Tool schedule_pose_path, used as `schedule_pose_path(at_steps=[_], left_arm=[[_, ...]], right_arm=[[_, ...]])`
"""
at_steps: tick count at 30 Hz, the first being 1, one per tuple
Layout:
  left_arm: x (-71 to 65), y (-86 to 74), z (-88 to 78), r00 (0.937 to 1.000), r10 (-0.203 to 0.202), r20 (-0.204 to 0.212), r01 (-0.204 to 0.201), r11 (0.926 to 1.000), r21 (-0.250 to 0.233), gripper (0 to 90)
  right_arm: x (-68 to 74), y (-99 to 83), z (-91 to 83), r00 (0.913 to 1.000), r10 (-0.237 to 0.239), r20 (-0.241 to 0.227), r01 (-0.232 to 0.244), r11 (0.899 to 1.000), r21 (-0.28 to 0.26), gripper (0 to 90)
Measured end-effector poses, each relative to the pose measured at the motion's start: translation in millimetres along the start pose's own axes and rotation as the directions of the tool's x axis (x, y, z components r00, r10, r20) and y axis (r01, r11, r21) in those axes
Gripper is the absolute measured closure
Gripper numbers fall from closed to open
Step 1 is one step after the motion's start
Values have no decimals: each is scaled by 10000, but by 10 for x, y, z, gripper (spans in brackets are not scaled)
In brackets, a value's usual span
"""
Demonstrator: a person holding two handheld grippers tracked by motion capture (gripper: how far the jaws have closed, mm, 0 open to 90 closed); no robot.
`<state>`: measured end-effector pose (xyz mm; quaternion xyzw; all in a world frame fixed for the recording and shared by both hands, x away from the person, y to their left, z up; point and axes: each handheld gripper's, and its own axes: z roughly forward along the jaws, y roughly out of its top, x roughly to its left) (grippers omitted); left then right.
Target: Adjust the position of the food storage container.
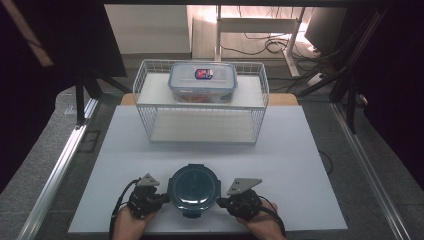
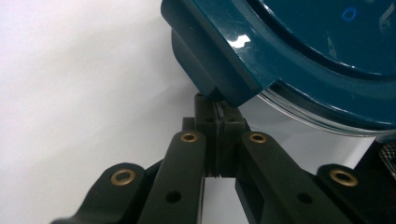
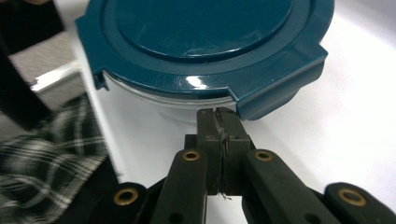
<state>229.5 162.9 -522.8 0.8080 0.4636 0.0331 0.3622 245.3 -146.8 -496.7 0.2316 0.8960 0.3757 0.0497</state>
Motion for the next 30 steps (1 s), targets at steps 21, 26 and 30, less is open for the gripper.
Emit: schedule_pose_path(at_steps=[21, 26, 30], left_arm=[[31, -35, -77, 9968, 668, 449, -644, 9965, -524, 497], [90, -108, -153, 9961, 547, 687, -482, 9945, -925, 341], [156, -152, -187, 9964, 471, 700, -382, 9916, -1234, 227]], right_arm=[[-287, -167, -357, 9949, 419, 919, -396, 9988, -271, 694], [-344, -188, -406, 9917, 756, 1037, -702, 9960, -547, 473], [-343, -222, -404, 9883, 664, 1371, -558, 9952, -802, 244]])
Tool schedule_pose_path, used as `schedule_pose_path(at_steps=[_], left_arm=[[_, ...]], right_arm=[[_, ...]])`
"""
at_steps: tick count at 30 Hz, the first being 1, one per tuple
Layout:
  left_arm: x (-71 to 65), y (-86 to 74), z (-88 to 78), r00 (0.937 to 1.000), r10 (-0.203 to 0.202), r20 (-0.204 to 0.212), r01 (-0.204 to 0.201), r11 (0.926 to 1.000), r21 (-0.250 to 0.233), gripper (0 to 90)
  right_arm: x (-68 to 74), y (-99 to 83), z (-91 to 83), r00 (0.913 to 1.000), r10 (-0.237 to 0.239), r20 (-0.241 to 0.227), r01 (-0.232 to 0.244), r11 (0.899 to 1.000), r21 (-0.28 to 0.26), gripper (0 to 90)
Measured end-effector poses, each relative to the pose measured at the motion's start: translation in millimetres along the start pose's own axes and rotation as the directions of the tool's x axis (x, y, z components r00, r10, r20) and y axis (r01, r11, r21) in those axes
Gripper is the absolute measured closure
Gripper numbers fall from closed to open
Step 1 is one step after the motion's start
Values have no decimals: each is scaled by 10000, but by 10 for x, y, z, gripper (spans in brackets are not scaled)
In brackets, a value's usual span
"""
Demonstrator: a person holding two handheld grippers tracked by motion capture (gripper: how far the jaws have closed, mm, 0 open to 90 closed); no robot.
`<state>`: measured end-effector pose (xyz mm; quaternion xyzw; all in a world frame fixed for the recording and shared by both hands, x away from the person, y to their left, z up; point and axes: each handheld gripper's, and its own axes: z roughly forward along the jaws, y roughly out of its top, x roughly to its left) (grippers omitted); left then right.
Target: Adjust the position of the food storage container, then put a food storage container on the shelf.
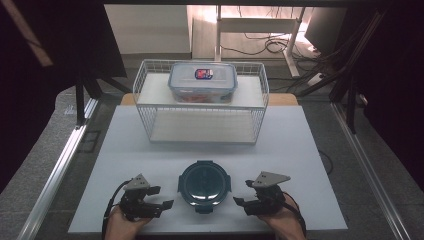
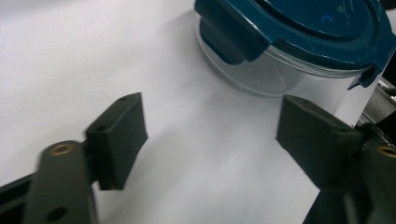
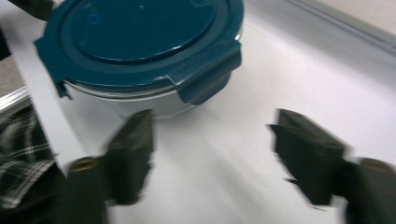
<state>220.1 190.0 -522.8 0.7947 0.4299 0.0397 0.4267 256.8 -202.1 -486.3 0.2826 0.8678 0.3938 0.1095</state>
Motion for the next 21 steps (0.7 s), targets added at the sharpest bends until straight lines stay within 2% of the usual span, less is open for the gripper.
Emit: schedule_pose_path(at_steps=[3, 5, 11, 17, 21], left_arm=[[29, -15, -22, 10000, -23, 11, 23, 10000, -40, 178], [25, -17, -23, 10000, 52, 5, -52, 10000, -50, 152], [-14, -19, 17, 9975, 679, -184, -680, 9977, -54, 67], [17, -11, 43, 9971, 700, -295, -702, 9975, -51, 19], [24, 38, 44, 9975, 689, -149, -694, 9970, -339, 15]], right_arm=[[-11, -32, 13, 9998, 14, 175, -15, 10000, 26, 126], [-27, -48, 27, 9999, 68, 124, -69, 9999, 128, 79], [-49, -49, 25, 9997, 253, -12, -254, 9994, -226, 45], [-67, -26, 33, 9976, 595, -355, -606, 9977, -313, 37], [-47, 24, 42, 9982, 371, -466, -382, 9990, -242, 38]])
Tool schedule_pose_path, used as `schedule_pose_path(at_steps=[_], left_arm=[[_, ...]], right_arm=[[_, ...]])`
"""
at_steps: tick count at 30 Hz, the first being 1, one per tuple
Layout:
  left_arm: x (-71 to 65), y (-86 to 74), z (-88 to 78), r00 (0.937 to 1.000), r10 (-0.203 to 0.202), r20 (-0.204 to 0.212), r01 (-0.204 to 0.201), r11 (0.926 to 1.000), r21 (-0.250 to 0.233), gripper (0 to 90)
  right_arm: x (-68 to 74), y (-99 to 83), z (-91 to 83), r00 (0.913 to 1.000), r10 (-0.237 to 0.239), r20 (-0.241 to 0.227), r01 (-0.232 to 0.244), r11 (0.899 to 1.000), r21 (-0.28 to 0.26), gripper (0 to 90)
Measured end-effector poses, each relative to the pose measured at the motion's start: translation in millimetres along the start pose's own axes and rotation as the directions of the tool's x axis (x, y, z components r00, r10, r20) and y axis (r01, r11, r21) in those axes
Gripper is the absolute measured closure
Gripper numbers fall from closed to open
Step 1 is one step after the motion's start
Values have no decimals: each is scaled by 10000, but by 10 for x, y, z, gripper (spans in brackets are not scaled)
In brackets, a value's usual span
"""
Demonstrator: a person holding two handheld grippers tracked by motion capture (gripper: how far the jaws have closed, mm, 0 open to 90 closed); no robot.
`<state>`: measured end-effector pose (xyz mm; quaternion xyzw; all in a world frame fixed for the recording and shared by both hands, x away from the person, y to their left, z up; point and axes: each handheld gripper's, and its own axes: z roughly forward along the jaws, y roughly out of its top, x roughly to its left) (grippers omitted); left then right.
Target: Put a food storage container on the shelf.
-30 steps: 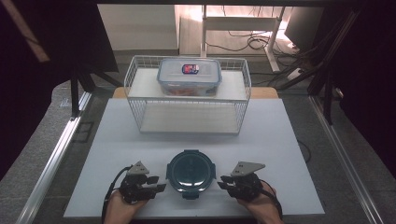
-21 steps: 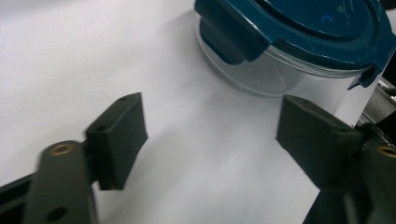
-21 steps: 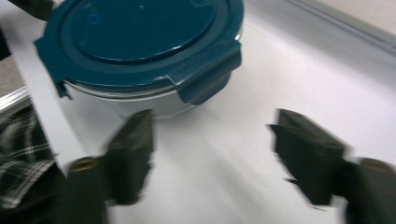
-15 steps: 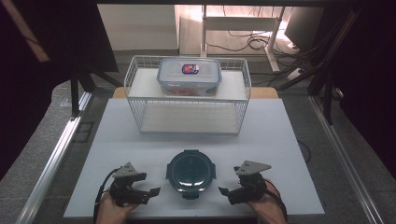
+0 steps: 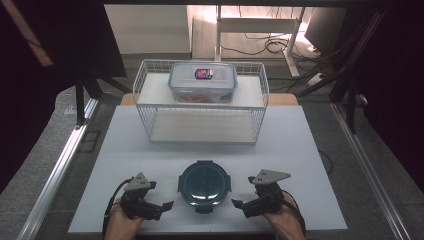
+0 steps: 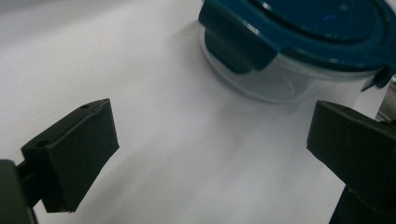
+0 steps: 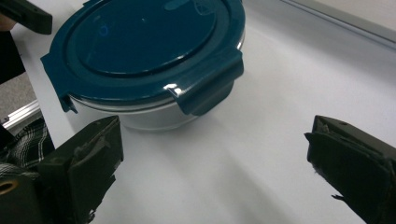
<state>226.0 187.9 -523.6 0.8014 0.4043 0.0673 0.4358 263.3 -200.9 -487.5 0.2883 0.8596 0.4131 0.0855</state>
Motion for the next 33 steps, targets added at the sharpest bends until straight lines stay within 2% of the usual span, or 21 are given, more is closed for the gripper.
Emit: schedule_pose_path(at_steps=[2, 6, 9, 13, 18, 20, 23, 27, 29, 30, 32, 33], left_arm=[[5, 26, 6, 10000, 2, 89, -1, 10000, -96, 13], [-1, 140, 9, 9990, -47, 437, 53, 9999, -151, 21], [-30, 255, 30, 9995, 77, 310, -77, 10000, -3, 37], [-49, 388, 112, 9987, 132, 495, -145, 9995, 265, 39], [-43, 543, 253, 9944, -37, 1054, -12, 9989, 467, 37], [-34, 597, 298, 9915, -84, 1298, 25, 9989, 461, 37], [-20, 629, 360, 9883, -210, 1509, 122, 9982, 594, 40], [19, 555, 414, 9849, -467, 1666, 331, 9959, 837, 44], [90, 503, 422, 9761, -802, 2019, 631, 9940, 898, 48], [121, 475, 429, 9696, -962, 2252, 757, 9923, 978, 56], [170, 427, 447, 9430, -1475, 2983, 1215, 9871, 1039, 111], [177, 414, 463, 9268, -1686, 3355, 1378, 9839, 1137, 142]], right_arm=[[7, 26, -2, 10000, -7, -36, 7, 10000, -41, 37], [1, 92, 0, 9984, 496, -266, -501, 9986, -179, 40], [10, 155, 16, 9959, 781, -446, -789, 9967, -166, 31], [46, 229, 104, 9970, 689, -358, -683, 9975, 162, 0], [100, 318, 212, 9990, 423, -113, -413, 9962, 765, 0], [102, 360, 240, 9988, 466, -132, -452, 9950, 892, 0], [80, 411, 305, 9970, 662, -389, -614, 9915, 1143, 48], [27, 399, 395, 9915, 1112, -671, -1024, 9871, 1230, 92], [-23, 377, 421, 9806, 1686, -996, -1557, 9797, 1260, 94], [-51, 367, 426, 9750, 1922, -1115, -1778, 9758, 1276, 97], [-100, 343, 445, 9586, 2420, -1502, -2223, 9653, 1371, 119], [-120, 328, 466, 9453, 2718, -1804, -2460, 9571, 1531, 134]])
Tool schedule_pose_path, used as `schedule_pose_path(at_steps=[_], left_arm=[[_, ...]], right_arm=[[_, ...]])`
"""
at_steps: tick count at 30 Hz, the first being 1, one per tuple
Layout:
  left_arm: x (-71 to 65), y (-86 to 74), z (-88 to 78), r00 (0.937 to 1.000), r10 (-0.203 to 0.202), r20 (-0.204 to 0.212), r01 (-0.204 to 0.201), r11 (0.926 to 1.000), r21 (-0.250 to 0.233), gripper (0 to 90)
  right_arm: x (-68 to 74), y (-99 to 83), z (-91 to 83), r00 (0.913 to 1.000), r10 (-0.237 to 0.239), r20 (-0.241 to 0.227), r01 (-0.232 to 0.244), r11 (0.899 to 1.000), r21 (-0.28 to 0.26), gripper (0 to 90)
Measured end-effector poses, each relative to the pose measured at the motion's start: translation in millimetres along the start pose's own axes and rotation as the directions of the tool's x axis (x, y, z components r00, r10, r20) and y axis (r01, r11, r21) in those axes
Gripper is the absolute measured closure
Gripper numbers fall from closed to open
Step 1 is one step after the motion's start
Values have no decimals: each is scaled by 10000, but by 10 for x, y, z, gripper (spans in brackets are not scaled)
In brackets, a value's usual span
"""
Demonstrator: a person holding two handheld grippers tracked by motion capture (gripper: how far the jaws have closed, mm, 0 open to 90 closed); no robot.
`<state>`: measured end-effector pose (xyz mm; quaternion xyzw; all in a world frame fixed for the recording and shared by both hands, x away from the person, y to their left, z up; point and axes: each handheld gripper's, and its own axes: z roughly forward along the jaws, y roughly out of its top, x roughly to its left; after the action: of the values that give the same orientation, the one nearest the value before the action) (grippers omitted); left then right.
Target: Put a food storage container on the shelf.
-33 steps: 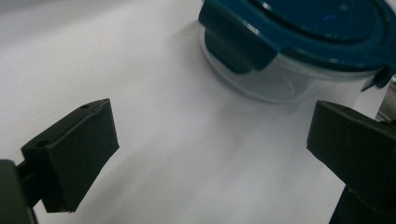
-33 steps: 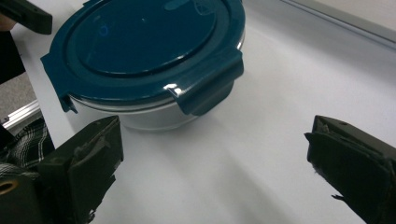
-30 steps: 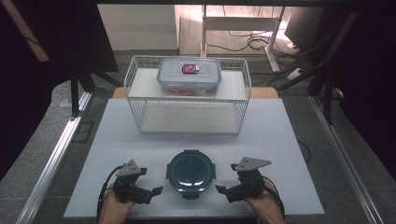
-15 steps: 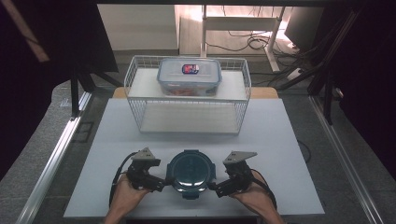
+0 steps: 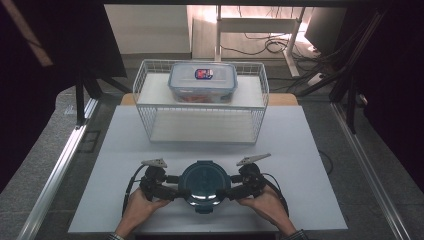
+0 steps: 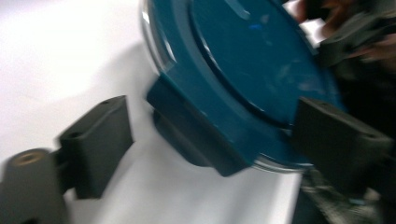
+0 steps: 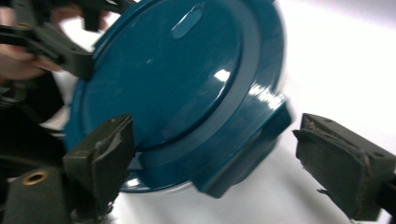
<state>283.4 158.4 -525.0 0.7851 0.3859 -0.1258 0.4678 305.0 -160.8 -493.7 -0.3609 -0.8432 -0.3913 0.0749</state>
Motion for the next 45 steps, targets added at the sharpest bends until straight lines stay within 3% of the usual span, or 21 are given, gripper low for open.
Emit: schedule_pose_path(at_steps=[1, 2, 5, 8, 12, 17, 19, 24, 26, 28, 29, 30, 31, 33, 37, 40, 42, 45], left_arm=[[-3, -1, 21, 9994, -131, 324, 128, 9999, 103, 197], [-15, 0, 21, 9996, -140, 236, 137, 9998, 115, 202], [-8, -17, -28, 9987, -308, 410, 307, 9995, 39, 241], [-20, -80, -118, 9963, -400, 756, 431, 9983, -393, 380], [-73, -151, -188, 9945, -434, 955, 502, 9963, -693, 484], [-113, -173, -208, 9937, -381, 1055, 485, 9940, -984, 532], [-96, -183, -203, 9918, -547, 1153, 673, 9918, -1088, 537], [-91, -193, -194, 9888, -898, 1196, 1051, 9862, -1283, 543], [-90, -200, -186, 9847, -1178, 1287, 1362, 9800, -1454, 549], [-98, -195, -183, 9837, -1198, 1344, 1404, 9777, -1559, 556], [-98, -185, -187, 9821, -1223, 1430, 1447, 9767, -1583, 563], [-115, -170, -181, 9819, -1146, 1507, 1399, 9754, -1702, 570], [-145, -143, -169, 9844, -1029, 1427, 1258, 9787, -1624, 574], [-183, -103, -169, 9883, -879, 1247, 1061, 9833, -1477, 574], [-134, -110, -161, 9846, -982, 1445, 1196, 9818, -1477, 576], [-101, -102, -160, 9833, -1051, 1482, 1253, 9830, -1342, 576], [-44, -131, -158, 9795, -1275, 1560, 1483, 9804, -1300, 569], [30, -182, -158, 9732, -1669, 1585, 1864, 9754, -1180, 544]], right_arm=[[-22, -7, 16, 9988, 265, -402, -260, 9996, 131, 173], [-41, -14, 31, 9958, 525, -749, -509, 9985, 222, 174], [-62, -16, 2, 9936, 808, -785, -794, 9966, 198, 224], [-76, -38, -54, 9885, 1161, -972, -1168, 9932, -11, 305], [-18, -73, -152, 9887, 1114, -999, -1141, 9932, -223, 399], [-8, -160, -252, 9840, 1221, -1298, -1280, 9910, -383, 474], [-27, -198, -293, 9815, 1338, -1373, -1414, 9888, -472, 541], [-15, -222, -302, 9811, 1584, -1114, -1664, 9838, -666, 538], [-3, -227, -303, 9785, 1768, -1058, -1849, 9801, -725, 541], [13, -230, -316, 9775, 1846, -1020, -1928, 9782, -773, 551], [29, -226, -331, 9780, 1824, -1012, -1917, 9772, -912, 571], [46, -217, -361, 9793, 1751, -1017, -1860, 9764, -1101, 673], [77, -200, -427, 9803, 1509, -1271, -1727, 9677, -1835, 734], [197, -139, -462, 9964, 841, -48, -839, 9843, -1553, 727], [153, -144, -460, 9942, 1013, -365, -1058, 9824, -1540, 737], [144, -125, -458, 9965, 833, -79, -836, 9862, -1427, 725], [142, -131, -447, 9970, 712, 317, -658, 9868, -1483, 647], [71, -189, -408, 9948, 1004, 140, -978, 9868, -1289, 559]])
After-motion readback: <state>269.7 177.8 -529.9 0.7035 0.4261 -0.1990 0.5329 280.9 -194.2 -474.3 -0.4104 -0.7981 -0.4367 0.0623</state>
